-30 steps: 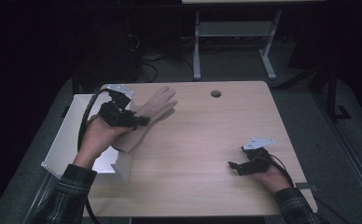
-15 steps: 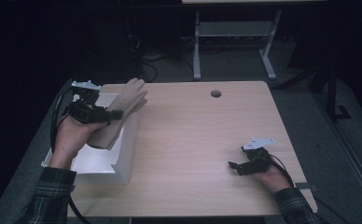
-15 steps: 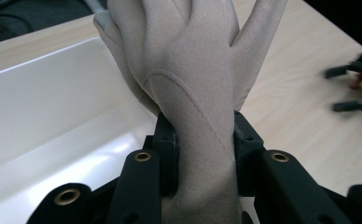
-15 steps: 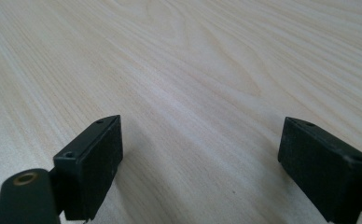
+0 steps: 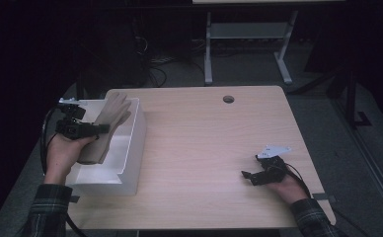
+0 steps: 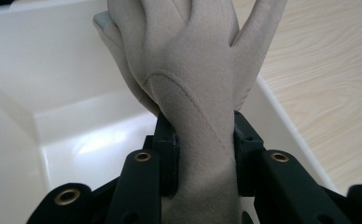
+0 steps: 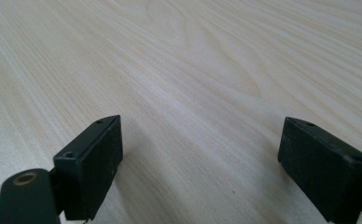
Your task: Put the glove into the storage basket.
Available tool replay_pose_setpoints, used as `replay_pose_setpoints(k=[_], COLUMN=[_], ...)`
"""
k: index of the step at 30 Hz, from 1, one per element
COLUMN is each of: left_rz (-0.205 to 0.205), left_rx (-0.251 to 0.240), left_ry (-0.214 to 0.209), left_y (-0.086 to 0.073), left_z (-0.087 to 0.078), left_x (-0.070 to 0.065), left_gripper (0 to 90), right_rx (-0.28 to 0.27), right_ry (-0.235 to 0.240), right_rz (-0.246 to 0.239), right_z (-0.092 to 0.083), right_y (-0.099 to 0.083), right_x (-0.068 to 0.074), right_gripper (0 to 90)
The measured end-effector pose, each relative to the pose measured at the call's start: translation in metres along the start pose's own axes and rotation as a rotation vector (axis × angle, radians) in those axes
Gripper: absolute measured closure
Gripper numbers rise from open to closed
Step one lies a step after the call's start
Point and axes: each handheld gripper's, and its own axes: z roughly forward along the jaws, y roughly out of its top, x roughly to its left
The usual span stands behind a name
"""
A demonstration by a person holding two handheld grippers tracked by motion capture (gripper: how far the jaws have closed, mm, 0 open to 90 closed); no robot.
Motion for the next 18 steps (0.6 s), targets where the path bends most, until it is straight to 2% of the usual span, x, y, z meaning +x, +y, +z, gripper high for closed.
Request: replay_pose_setpoints(k=[8, 18], left_rz=[-0.035, -0.04], left_rx=[0.032, 0.089], left_ry=[0.023, 0.046], left_y=[-0.018, -0.036], left_z=[0.019, 0.049], left_x=[0.011, 0.016], left_gripper=[68.8, 68.7], right_rx=[0.0, 0.0], right_ry=[0.0, 0.0], right_rz=[0.0, 0.0], right_z=[0.0, 0.0], right_y=[0.0, 0.0], right_x=[0.0, 0.0], right_gripper=[13.2, 13.2])
